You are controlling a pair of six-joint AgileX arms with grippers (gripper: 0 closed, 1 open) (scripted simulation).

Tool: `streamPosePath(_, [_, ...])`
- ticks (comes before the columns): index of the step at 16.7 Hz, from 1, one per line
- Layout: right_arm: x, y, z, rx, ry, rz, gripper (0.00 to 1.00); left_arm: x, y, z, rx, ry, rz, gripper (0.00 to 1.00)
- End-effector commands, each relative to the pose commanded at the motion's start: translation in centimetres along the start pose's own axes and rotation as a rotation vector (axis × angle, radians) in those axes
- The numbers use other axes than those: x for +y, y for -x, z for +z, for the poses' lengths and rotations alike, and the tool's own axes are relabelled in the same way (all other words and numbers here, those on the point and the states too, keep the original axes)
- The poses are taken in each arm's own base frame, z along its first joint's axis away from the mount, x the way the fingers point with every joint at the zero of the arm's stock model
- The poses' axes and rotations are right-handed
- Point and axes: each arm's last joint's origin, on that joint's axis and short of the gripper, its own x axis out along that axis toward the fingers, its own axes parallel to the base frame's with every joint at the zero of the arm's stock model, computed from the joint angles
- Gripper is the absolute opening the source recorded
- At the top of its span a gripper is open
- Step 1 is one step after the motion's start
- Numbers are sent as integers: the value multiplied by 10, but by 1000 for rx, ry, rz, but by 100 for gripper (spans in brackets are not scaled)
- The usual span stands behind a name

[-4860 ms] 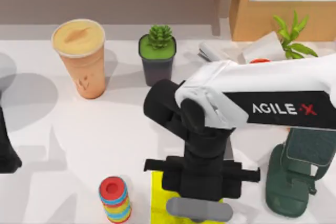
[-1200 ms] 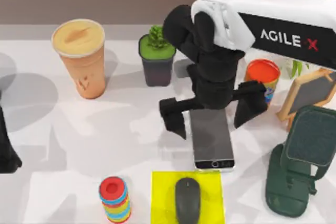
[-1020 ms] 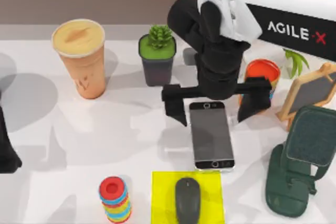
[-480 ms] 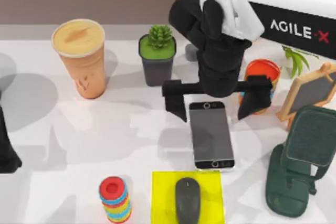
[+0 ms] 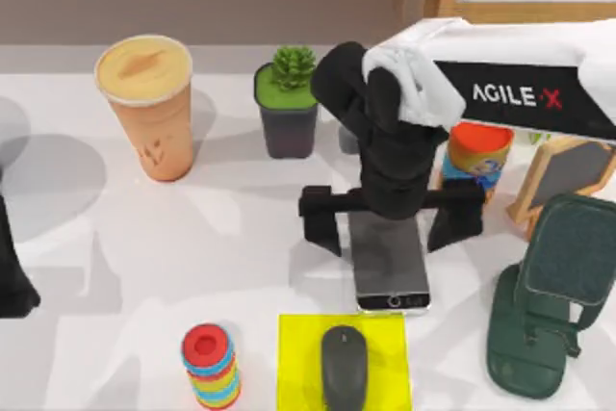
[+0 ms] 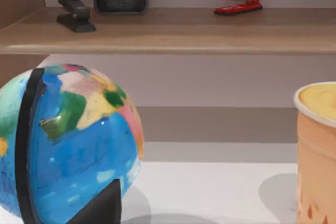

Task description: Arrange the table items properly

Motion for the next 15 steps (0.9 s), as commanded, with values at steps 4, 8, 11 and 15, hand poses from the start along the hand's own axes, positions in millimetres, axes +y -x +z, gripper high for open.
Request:
streamPosePath(4, [0, -3, 0, 0, 0, 0, 100, 0, 0, 0, 0, 0, 0, 100])
streamPosePath(8, [0, -3, 0, 0, 0, 0, 77, 0, 0, 0, 0, 0, 0, 100])
streamPosePath(11, [0, -3, 0, 0, 0, 0, 55, 0, 0, 0, 0, 0, 0, 100])
streamPosePath(15, [0, -3, 0, 0, 0, 0, 25, 0, 0, 0, 0, 0, 0, 100])
